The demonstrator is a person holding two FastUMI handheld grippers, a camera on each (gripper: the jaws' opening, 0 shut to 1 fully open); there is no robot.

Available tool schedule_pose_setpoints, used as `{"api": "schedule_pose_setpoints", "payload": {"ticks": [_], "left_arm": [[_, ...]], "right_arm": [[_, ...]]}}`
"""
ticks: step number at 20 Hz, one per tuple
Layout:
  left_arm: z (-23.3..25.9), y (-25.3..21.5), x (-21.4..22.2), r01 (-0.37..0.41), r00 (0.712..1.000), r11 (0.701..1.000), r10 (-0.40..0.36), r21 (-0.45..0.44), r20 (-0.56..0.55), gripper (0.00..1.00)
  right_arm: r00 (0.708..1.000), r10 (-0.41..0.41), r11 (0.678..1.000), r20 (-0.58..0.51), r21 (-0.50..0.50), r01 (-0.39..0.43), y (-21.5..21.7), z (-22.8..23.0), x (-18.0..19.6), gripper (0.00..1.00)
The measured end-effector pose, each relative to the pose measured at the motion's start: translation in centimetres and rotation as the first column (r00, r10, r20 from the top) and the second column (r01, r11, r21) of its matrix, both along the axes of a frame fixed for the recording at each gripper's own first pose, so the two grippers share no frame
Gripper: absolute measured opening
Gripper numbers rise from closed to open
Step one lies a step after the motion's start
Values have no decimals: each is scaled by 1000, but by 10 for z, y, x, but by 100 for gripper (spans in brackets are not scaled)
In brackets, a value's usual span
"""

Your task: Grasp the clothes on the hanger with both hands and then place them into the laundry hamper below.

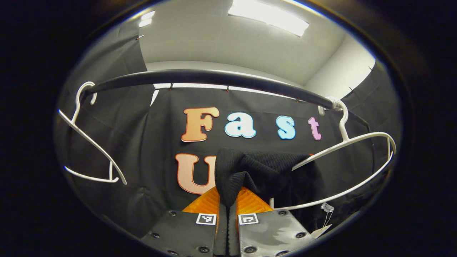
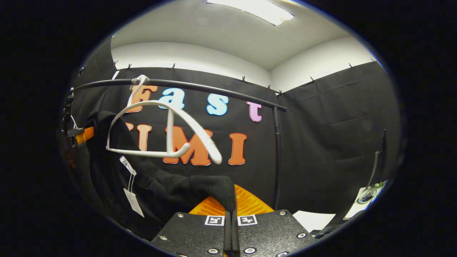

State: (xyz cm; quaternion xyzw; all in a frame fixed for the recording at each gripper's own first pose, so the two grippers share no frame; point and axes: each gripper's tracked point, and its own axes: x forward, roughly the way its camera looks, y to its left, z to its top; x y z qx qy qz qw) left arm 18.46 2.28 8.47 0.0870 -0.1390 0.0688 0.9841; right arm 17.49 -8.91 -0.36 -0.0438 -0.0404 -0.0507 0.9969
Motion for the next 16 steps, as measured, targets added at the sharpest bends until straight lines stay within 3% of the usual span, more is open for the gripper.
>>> {"api": "schedule_pose_setpoints", "payload": {"ticks": [2,4,6,16], "left_arm": [[-1,7,6,-17,1000,1000,17,-10,0,12],[3,15,9,-42,999,999,42,-3,9,9],[8,28,15,-77,997,997,77,14,25,8],[-29,65,19,-137,989,991,137,4,-53,9]], "right_arm": [[1000,25,1000,-7,12,-25,15,-10,-2,0],[999,49,999,-24,19,-48,29,-23,-2,4],[996,78,996,-40,39,-76,41,-32,0,0],[985,148,986,-89,89,-141,80,-66,-10,0]]}}
